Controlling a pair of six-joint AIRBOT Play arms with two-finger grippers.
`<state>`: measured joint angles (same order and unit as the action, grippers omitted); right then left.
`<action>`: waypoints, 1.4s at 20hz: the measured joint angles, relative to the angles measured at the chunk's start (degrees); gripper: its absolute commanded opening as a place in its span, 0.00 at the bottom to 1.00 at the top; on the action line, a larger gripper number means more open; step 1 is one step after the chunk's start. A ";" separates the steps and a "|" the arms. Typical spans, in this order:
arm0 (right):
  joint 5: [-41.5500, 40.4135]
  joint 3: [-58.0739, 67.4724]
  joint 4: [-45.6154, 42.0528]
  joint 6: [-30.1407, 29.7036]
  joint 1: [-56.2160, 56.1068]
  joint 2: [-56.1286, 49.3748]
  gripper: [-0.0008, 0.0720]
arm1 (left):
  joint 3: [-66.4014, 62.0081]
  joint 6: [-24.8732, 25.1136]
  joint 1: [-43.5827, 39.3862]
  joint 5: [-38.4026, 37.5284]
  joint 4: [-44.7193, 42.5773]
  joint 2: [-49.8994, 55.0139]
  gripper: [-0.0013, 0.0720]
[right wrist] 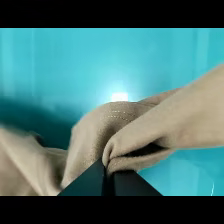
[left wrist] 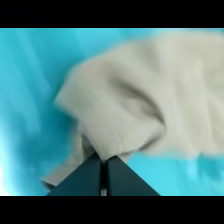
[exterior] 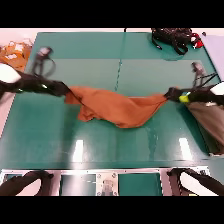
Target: Fold the shirts.
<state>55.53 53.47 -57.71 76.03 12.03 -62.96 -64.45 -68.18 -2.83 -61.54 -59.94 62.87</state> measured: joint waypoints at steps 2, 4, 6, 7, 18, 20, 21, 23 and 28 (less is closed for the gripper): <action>2.51 5.49 0.11 0.04 2.29 1.60 0.04 | -4.94 -0.35 2.67 -1.90 -0.68 -1.60 0.04; 4.61 11.54 0.17 0.22 3.54 3.34 0.04 | -10.45 -0.61 4.26 -4.02 -1.27 -2.40 0.04; 6.43 18.84 0.24 0.33 4.24 5.38 0.04 | -17.16 -0.74 4.98 -5.77 -1.60 -2.89 0.04; 7.02 22.38 0.07 0.39 4.46 6.29 0.04 | -20.70 -1.05 5.25 -6.23 -2.45 -3.02 0.04; 8.44 52.50 -4.35 2.75 4.96 13.60 0.04 | -53.24 -5.09 5.88 -13.55 -7.26 -3.41 0.05; 8.33 52.98 -4.85 2.89 4.94 13.07 0.04 | -50.56 -6.16 5.88 -16.63 -7.54 -3.32 0.05; 8.31 52.33 -4.83 2.91 4.94 12.48 0.04 | -48.00 -6.69 5.88 -18.01 -7.50 -3.26 0.05; 8.35 48.65 -4.11 2.91 4.92 10.40 0.04 | -39.76 -7.43 5.88 -20.33 -6.08 -3.08 0.05; 6.01 31.71 1.27 0.79 4.24 0.17 0.04 | -9.90 -4.98 5.88 -15.72 2.56 -1.22 0.05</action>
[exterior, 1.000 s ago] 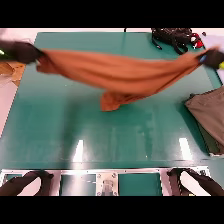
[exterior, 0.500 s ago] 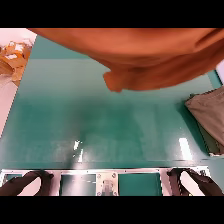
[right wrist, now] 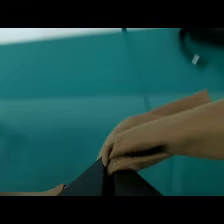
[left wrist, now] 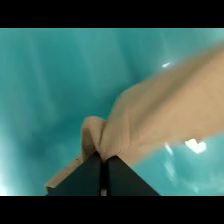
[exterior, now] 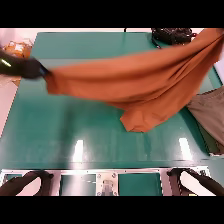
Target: Fold the shirts.
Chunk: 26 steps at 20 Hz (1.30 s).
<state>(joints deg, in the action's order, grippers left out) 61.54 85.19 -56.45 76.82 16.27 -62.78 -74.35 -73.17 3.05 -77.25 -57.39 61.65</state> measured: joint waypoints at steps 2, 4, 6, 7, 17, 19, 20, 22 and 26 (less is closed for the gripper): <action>-2.91 -6.62 1.31 -1.03 -1.31 -6.69 0.04 | 11.37 2.71 0.00 6.60 4.26 2.62 0.05; -6.84 -10.47 2.99 -1.66 -3.41 -14.03 0.04 | 18.84 5.27 0.00 13.16 8.39 6.73 0.14; -10.25 -12.07 3.54 -2.01 -5.16 -20.68 0.34 | 22.38 7.34 0.00 17.73 11.52 11.13 0.70; -11.74 -12.11 4.04 -2.19 -5.66 -23.04 0.43 | 22.93 8.02 0.00 19.45 12.72 13.09 0.70; -0.39 -14.80 -2.71 1.51 9.42 -19.80 0.43 | 11.74 6.21 10.64 13.99 3.89 18.49 0.70; 1.40 -21.35 -3.54 2.64 12.35 -16.65 0.54 | 10.91 6.19 12.39 12.83 2.86 18.64 0.70; 2.19 -24.74 -3.45 3.06 12.94 -15.45 0.54 | 10.64 6.21 12.85 12.48 2.49 18.67 0.70; 1.86 -31.89 -2.32 3.50 12.94 -14.01 0.54 | 10.34 6.49 13.42 11.67 2.29 18.69 0.70; -4.94 -42.47 1.92 3.17 7.34 -12.98 0.52 | 10.08 6.99 13.97 11.32 1.73 18.69 0.70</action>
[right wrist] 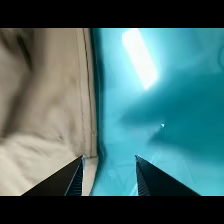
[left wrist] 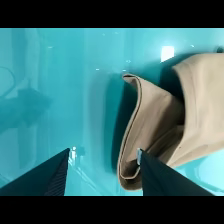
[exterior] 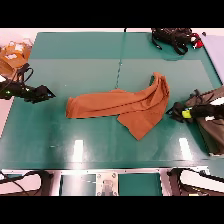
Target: Fold the shirts.
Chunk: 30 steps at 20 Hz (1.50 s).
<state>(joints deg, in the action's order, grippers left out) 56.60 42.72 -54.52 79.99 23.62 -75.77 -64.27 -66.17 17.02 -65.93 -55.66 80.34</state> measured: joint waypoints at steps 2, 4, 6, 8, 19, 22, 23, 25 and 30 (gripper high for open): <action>-4.52 -1.86 2.78 -0.20 -3.52 -0.46 0.44 | -0.04 0.09 0.11 -0.26 -0.24 0.02 0.70; -8.52 -1.90 4.04 -0.22 -6.10 -1.84 0.15 | 0.02 0.11 0.17 -0.15 -0.24 0.00 0.70; -10.21 -0.76 4.96 -0.61 -7.61 -3.26 0.04 | 0.90 0.13 0.11 0.66 0.17 0.00 0.70; -10.99 0.39 5.27 -1.33 -8.35 -4.00 0.04 | 3.04 0.17 -0.59 2.51 0.79 0.09 0.70; -10.01 3.10 5.25 -3.15 -9.14 -4.66 0.04 | 9.14 2.16 -12.39 10.56 1.97 5.81 0.05; -5.05 6.71 5.44 -3.74 -8.87 -2.56 0.04 | 3.39 -1.68 -13.14 2.71 -6.95 5.99 0.05; -3.06 8.72 5.38 -3.82 -8.63 -1.29 0.04 | 0.81 -3.02 -13.20 -0.22 -10.08 5.88 0.05; 0.59 14.19 5.60 -3.85 -7.98 2.45 0.04 | -5.03 -5.22 -13.49 -6.71 -14.86 4.57 0.05; 6.43 34.38 5.62 -1.01 -4.87 13.22 0.04 | -21.24 -9.66 -13.55 -18.08 -20.06 -2.67 0.05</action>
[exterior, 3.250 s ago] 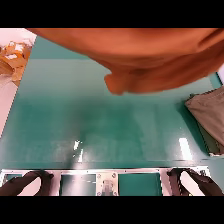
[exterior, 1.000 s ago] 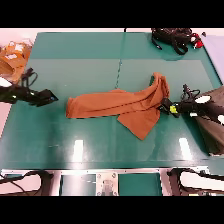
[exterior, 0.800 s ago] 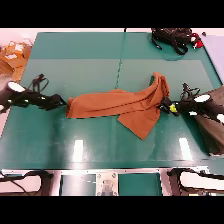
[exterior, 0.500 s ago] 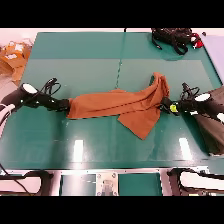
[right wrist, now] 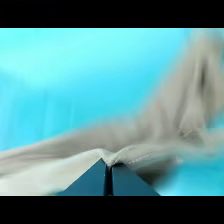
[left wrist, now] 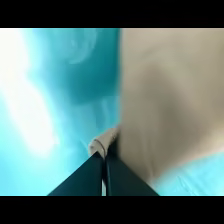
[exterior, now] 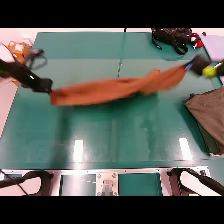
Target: Fold the shirts.
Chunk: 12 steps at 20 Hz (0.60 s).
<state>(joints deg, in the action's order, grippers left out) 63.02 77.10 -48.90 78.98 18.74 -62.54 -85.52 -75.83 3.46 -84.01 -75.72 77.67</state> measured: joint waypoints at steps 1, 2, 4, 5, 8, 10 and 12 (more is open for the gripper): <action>0.59 4.48 0.11 0.63 0.81 1.64 0.04 | -3.80 -0.61 0.00 -2.10 -0.37 -1.88 0.05; 1.18 9.33 0.20 1.49 1.77 3.17 0.04 | -7.41 -1.03 -0.04 -3.78 -0.52 -3.69 0.05; 1.51 18.25 0.17 2.95 3.82 5.55 0.04 | -15.54 -2.80 -0.07 -5.01 -0.98 -7.80 0.05; 1.60 22.14 0.28 3.26 4.79 6.47 0.04 | -19.80 -3.87 -0.07 -4.79 -1.25 -10.01 0.05; -0.37 32.24 0.15 4.28 8.22 9.35 0.04 | -29.62 -6.16 -0.04 1.03 -1.57 -17.38 0.05; -3.19 36.13 0.11 4.46 10.14 11.41 0.04 | -32.92 -6.95 -0.04 6.88 -1.79 -22.53 0.05; -6.01 38.16 -0.57 4.59 11.39 13.27 0.04 | -34.60 -7.30 -0.02 11.58 -1.79 -26.67 0.05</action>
<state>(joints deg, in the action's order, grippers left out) 57.01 115.26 -49.47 83.57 30.13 -49.28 -120.11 -83.13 3.44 -72.42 -77.52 51.00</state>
